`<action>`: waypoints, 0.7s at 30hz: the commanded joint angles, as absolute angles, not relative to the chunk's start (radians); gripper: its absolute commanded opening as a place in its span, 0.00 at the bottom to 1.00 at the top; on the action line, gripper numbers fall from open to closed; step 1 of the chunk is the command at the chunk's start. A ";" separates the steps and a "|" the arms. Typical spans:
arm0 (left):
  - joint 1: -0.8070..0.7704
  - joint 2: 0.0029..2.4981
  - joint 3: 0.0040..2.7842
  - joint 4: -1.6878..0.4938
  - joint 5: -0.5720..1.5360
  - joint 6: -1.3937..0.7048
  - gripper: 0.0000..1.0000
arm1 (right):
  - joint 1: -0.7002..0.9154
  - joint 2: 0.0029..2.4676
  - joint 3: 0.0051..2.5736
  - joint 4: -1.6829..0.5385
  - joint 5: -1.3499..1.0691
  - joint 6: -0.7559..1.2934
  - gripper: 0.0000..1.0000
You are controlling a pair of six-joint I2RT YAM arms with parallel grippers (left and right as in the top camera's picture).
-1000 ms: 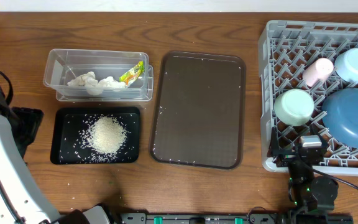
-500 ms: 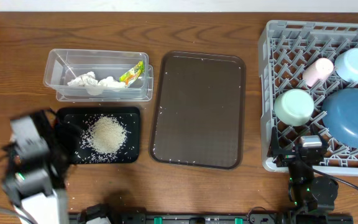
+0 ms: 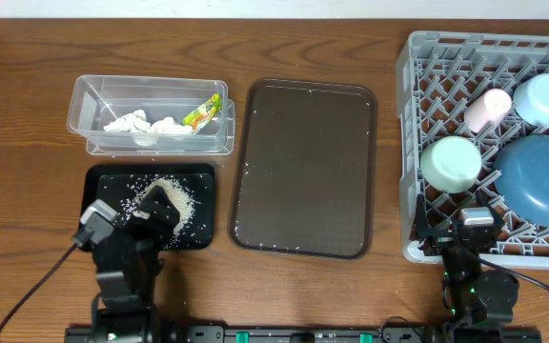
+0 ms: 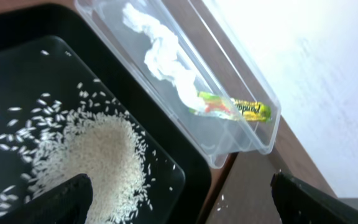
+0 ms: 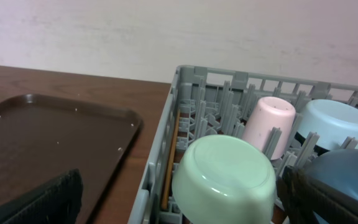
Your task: Sort waste into correct bins and load items into the dishwasher rack
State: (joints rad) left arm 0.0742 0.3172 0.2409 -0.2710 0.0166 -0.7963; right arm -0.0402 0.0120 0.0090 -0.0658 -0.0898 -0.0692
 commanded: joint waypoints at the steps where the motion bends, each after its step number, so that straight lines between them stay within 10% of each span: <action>1: 0.053 0.267 0.145 -0.188 0.015 -0.744 0.94 | -0.047 0.006 0.006 -0.068 -0.090 -0.057 0.99; 21: -0.013 0.002 0.004 -0.073 0.010 -0.243 0.94 | -0.047 0.006 0.006 -0.068 -0.090 -0.057 0.99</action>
